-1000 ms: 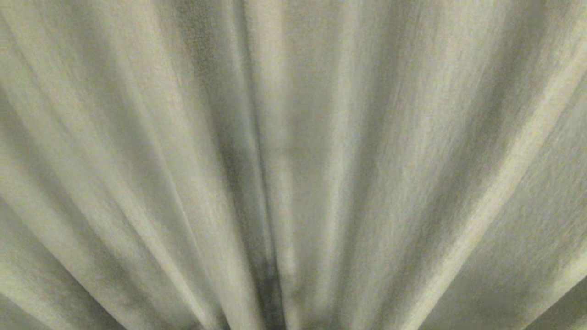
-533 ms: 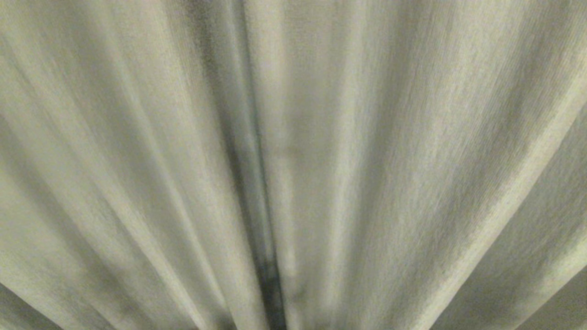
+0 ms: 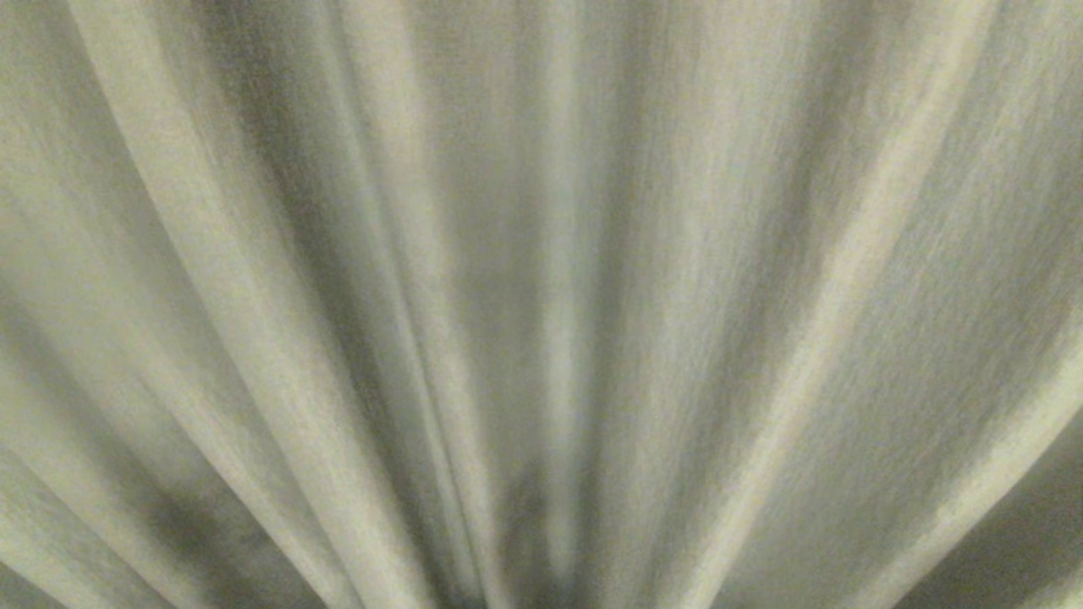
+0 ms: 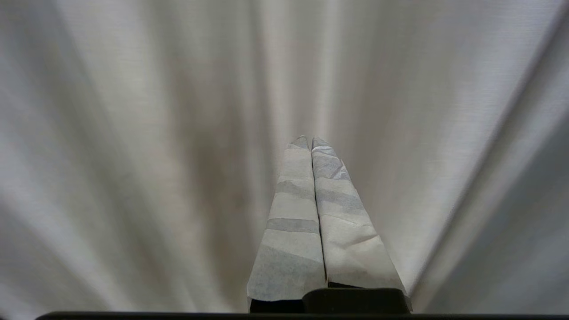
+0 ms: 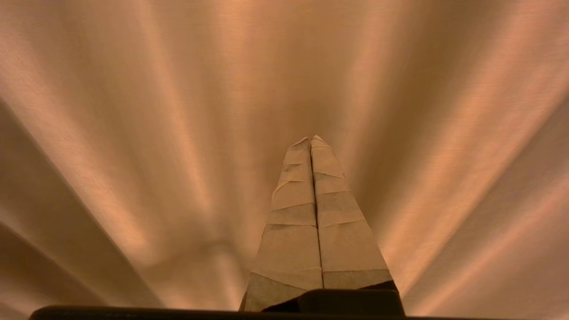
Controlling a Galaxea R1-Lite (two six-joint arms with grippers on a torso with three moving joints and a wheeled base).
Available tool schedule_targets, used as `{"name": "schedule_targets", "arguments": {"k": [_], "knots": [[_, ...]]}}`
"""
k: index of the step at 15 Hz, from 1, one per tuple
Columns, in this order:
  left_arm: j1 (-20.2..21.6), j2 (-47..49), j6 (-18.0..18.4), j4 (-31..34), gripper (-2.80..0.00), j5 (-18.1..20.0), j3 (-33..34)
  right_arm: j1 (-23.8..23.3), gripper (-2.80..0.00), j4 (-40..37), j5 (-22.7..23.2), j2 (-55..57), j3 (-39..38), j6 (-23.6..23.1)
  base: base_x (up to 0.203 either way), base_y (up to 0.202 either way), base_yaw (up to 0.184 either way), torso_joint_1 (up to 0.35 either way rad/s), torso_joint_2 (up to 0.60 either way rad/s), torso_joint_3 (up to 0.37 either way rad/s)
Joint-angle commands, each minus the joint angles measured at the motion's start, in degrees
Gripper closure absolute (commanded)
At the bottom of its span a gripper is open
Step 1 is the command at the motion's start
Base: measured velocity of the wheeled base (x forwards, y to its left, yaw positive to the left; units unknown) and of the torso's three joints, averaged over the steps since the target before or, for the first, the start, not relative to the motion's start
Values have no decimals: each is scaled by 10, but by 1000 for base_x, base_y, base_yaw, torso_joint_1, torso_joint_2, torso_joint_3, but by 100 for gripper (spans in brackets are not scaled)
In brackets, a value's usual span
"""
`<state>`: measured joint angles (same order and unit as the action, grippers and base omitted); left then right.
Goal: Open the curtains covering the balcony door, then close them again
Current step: Close the outer curtains on both sides
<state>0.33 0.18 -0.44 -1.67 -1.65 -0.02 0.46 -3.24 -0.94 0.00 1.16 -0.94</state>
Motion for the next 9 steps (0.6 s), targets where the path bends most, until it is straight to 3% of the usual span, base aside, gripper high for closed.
{"name": "schedule_targets", "arguments": {"k": [1,9], "knots": [[0,-1,0,-1,0,-1,0,0,0,0,0,0,0,0,0,-192,2,-6,7,2],[0,-1,0,-1,0,0,0,0,0,0,0,0,0,0,0,-192,-1,2,2,4]]}}
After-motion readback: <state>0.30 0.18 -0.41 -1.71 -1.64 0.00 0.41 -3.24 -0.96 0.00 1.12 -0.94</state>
